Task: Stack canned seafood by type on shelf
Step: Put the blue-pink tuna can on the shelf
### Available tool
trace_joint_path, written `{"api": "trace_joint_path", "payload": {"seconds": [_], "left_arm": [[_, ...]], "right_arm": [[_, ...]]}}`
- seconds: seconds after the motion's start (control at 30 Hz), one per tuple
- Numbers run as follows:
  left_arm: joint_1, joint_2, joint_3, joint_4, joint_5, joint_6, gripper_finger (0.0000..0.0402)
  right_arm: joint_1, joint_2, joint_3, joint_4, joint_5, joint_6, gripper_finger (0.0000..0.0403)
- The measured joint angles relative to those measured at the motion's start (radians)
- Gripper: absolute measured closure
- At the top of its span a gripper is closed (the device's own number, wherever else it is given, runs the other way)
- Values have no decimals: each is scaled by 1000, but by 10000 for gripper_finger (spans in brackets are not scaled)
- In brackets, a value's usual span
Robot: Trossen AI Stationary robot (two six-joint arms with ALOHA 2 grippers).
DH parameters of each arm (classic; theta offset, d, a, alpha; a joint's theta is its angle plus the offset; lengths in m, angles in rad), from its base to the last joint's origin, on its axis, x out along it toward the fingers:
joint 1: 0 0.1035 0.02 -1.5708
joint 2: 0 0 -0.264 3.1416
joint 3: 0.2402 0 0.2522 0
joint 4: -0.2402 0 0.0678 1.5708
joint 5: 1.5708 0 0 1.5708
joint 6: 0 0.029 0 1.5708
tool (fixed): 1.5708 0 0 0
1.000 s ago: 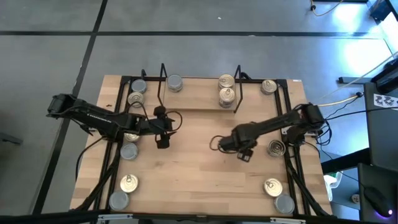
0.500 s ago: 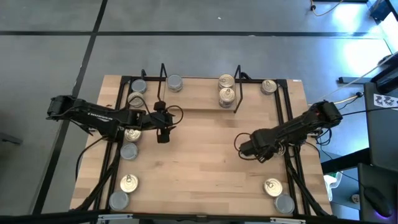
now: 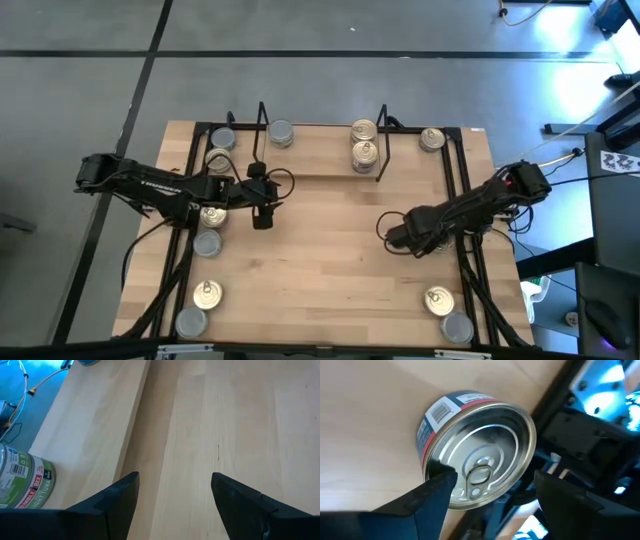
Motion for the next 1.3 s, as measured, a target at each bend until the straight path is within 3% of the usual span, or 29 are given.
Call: {"api": "trace_joint_path", "payload": {"seconds": [0.13,0.3,0.47,0.77,1.03,1.3], "left_arm": [[0,0,0,3,0,-14,153],[0,0,0,2,5,-18,153],[0,0,0,2,105,-49,153],[-1,7,0,0,153,-123,153],[-1,42,0,-2,153,-205,153],[-2,101,0,55,153,-234,153]], "right_arm": [[-12,0,35,39,9,-4,119],[-30,1,81,116,110,-41,119],[-43,-1,85,306,160,-74,119],[-44,33,83,588,433,-257,119],[-43,125,83,886,565,-606,119],[-42,204,82,1249,566,-953,119]]}}
